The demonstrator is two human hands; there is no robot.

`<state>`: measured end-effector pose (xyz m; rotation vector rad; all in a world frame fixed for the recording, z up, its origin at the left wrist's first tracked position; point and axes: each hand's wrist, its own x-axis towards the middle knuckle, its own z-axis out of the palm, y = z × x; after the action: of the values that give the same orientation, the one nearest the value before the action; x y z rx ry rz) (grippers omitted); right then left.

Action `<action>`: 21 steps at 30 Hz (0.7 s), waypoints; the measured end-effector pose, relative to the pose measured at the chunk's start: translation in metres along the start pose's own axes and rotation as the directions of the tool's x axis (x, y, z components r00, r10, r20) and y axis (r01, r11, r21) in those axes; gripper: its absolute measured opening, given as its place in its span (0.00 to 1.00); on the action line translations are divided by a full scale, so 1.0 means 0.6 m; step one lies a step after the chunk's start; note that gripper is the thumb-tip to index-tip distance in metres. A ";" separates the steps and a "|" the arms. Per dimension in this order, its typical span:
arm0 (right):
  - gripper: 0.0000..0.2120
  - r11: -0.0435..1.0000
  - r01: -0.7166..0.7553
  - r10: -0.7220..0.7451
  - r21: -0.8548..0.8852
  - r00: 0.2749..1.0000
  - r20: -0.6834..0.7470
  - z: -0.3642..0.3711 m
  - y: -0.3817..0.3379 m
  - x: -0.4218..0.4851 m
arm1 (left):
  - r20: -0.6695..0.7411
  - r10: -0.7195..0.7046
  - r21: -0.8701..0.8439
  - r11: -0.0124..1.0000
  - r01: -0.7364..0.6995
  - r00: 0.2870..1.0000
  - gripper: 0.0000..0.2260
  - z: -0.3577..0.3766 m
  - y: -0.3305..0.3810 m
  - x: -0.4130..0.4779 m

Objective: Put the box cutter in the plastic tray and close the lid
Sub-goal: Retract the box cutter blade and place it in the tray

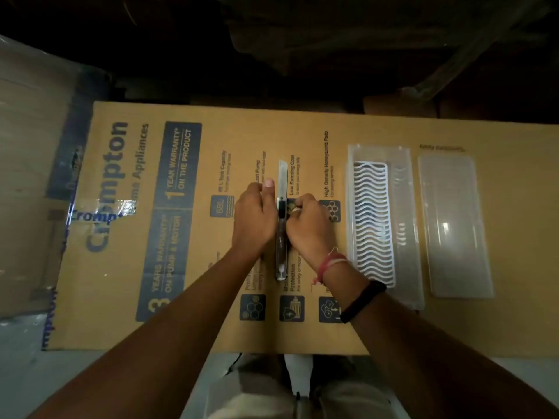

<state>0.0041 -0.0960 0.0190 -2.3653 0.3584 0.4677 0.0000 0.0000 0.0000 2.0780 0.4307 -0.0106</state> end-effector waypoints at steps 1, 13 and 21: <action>0.11 1.000 -0.001 0.001 0.016 1.000 -0.006 0.001 0.000 0.003 | -0.015 -0.019 -0.023 1.000 0.019 1.000 0.21 0.002 0.003 0.001; 0.09 0.966 -0.167 0.173 0.199 0.985 -0.012 0.019 0.005 0.025 | 0.074 -0.333 -0.212 0.916 0.341 0.940 0.19 0.022 -0.009 0.009; 0.11 0.942 -0.214 0.203 0.259 0.977 0.070 0.014 0.007 0.028 | 0.149 -0.391 -0.223 0.882 0.416 0.908 0.05 0.020 -0.011 0.013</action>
<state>0.0156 -0.0956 0.0037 -2.0638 0.6176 0.5319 0.0074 -0.0045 -0.0130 1.6994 0.7587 -0.2944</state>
